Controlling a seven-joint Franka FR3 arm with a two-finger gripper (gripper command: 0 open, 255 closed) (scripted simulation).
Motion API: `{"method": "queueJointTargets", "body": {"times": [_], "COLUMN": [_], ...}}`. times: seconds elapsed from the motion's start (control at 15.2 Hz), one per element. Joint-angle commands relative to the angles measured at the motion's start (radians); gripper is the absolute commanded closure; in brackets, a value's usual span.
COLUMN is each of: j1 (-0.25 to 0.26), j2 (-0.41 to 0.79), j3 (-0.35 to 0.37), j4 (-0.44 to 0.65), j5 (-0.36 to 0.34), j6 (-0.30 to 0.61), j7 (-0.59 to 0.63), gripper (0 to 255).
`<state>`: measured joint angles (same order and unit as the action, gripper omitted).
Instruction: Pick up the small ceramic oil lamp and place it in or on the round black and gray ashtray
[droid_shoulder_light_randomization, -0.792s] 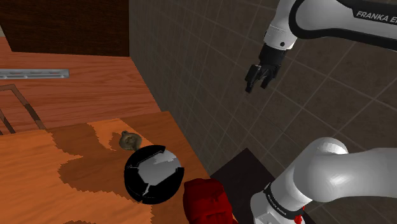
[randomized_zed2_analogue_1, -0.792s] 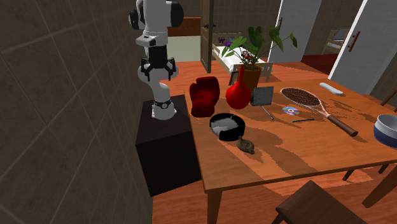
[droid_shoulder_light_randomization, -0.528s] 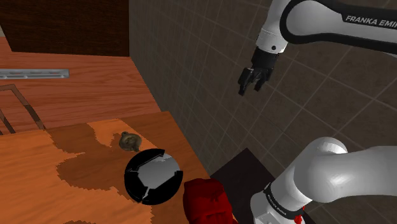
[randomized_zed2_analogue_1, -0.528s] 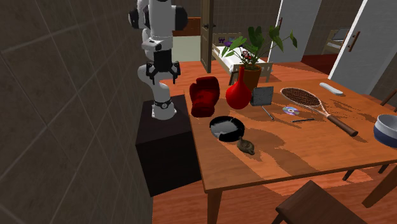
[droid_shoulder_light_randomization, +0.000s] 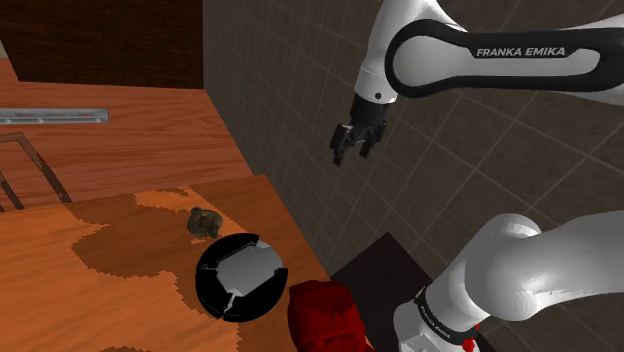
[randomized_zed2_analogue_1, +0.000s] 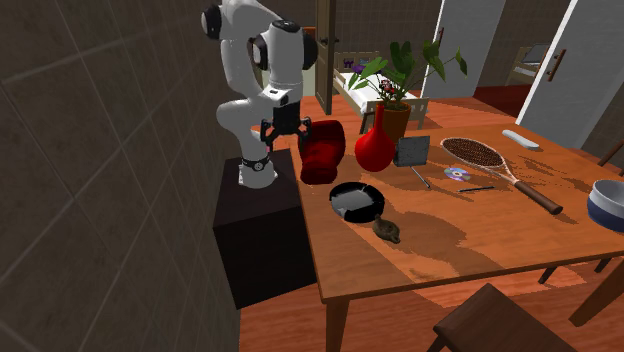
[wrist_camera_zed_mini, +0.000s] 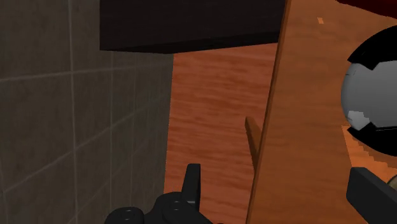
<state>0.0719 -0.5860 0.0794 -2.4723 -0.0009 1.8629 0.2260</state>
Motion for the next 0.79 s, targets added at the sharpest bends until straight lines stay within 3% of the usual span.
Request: {"method": "queueJointTargets", "body": {"times": [0.0,0.73], "j1": [0.014,0.076], "j2": [0.061,0.409], "j3": [0.023,0.148], "j4": [0.01,0.129], "j5": [0.015,0.04], "j6": [0.053,0.291], "j7": [0.024,0.16], "gripper": [0,0]}}
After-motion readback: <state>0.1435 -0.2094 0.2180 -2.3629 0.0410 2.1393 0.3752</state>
